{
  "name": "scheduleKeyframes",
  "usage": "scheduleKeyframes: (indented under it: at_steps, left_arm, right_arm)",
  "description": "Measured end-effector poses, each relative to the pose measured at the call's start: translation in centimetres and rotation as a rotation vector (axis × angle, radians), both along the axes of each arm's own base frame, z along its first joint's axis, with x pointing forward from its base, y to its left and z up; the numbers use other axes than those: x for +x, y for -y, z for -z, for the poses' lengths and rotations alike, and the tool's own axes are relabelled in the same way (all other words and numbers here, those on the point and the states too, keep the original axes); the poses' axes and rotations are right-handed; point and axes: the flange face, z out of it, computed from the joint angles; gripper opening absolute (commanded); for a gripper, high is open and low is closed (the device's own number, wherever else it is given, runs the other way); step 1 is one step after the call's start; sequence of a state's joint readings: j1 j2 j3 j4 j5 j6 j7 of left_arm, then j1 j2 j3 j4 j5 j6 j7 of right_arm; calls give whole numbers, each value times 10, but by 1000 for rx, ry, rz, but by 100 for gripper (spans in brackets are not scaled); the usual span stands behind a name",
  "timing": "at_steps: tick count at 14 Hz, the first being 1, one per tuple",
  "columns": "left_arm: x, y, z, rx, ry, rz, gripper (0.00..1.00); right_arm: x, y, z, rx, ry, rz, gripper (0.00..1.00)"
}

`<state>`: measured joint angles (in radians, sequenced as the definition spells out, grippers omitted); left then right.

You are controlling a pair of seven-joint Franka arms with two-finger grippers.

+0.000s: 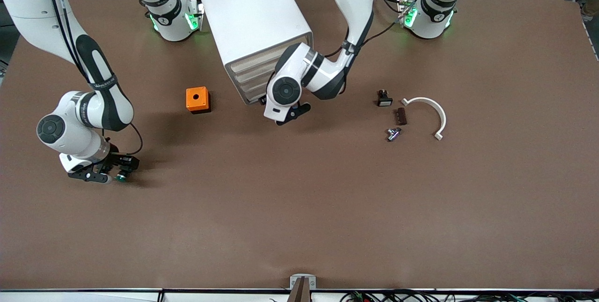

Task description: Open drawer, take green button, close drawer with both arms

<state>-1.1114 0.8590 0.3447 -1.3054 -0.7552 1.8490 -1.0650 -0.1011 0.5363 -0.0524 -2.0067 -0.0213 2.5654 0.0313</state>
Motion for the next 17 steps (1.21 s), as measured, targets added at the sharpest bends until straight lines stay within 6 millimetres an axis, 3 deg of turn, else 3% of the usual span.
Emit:
scheduleKeyframes:
  at_steps: [4, 8, 12, 17]
  left_arm:
    - [71, -54, -69, -24, 106, -80, 100]
    - [127, -131, -139, -34, 191, -37, 100]
    - [161, -232, -204, -49, 199, 99, 100]
    - [183, -373, -258, -54, 194, 305, 100]
  right_arm:
    - [11, 1, -14, 5, -44, 1, 100]
    - [32, 2, -52, 16, -131, 4, 100]
    - [48, 2, -88, 19, -156, 5, 100]
    - [55, 3, -152, 20, -152, 8, 100]
